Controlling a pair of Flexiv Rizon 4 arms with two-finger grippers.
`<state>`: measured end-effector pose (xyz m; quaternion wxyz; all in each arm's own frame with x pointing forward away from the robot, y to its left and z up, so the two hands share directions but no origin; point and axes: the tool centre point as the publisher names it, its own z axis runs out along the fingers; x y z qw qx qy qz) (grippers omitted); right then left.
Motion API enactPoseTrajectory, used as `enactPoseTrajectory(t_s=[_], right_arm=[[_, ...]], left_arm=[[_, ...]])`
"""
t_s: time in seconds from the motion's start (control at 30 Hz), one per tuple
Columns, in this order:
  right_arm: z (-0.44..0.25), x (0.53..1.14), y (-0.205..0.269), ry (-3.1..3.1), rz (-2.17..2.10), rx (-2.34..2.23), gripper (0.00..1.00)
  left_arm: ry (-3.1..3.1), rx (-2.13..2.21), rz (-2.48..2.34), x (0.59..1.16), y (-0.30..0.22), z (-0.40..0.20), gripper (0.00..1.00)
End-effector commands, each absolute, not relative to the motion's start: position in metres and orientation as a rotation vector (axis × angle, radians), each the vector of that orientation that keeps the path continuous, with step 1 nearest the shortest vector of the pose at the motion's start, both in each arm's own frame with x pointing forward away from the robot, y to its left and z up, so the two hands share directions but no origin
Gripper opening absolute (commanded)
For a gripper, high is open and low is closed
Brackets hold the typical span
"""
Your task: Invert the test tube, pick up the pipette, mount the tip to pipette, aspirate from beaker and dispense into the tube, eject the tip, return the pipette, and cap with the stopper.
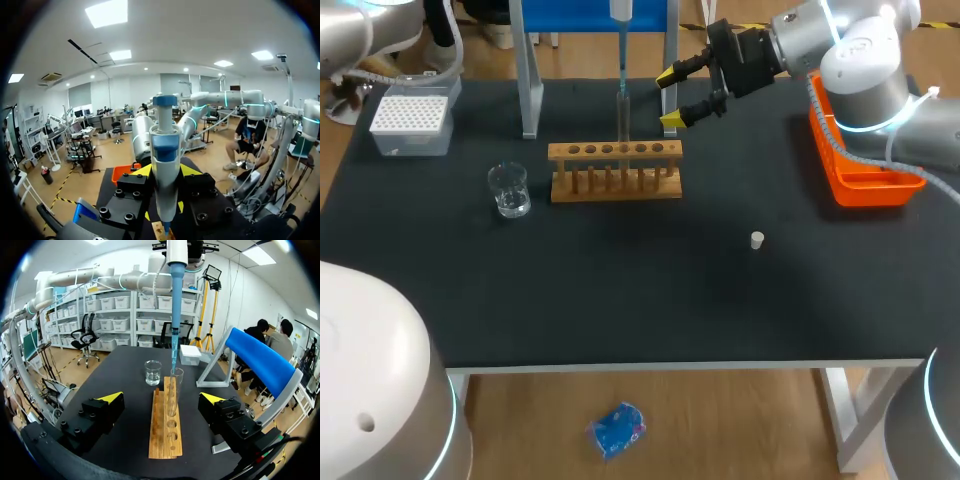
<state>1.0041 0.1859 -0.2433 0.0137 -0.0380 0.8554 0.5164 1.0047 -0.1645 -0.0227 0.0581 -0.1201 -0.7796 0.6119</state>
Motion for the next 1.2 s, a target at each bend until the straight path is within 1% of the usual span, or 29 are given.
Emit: enactPoseTrajectory(t_s=[0.03,0.4,0.7,0.97,1.2], right_arm=[[-0.244,1.004,0.186,2.663,1.61,-0.119,1.0],[-0.244,1.004,0.186,2.663,1.61,-0.119,1.0],[-0.244,1.004,0.186,2.663,1.61,-0.119,1.0],[-0.244,1.004,0.186,2.663,1.61,-0.119,1.0],[-0.244,1.004,0.186,2.663,1.61,-0.119,1.0]], left_arm=[[-2.362,-0.359,1.855,1.005,-0.16,-0.024,0.0],[-2.373,-0.353,1.838,1.015,-0.157,-0.025,0.0],[-2.356,-0.387,1.839,1.022,-0.167,-0.024,0.0],[-2.334,-0.409,1.839,1.018,-0.178,-0.025,0.0],[-2.326,-0.392,1.844,1.009,-0.177,-0.029,0.0]])
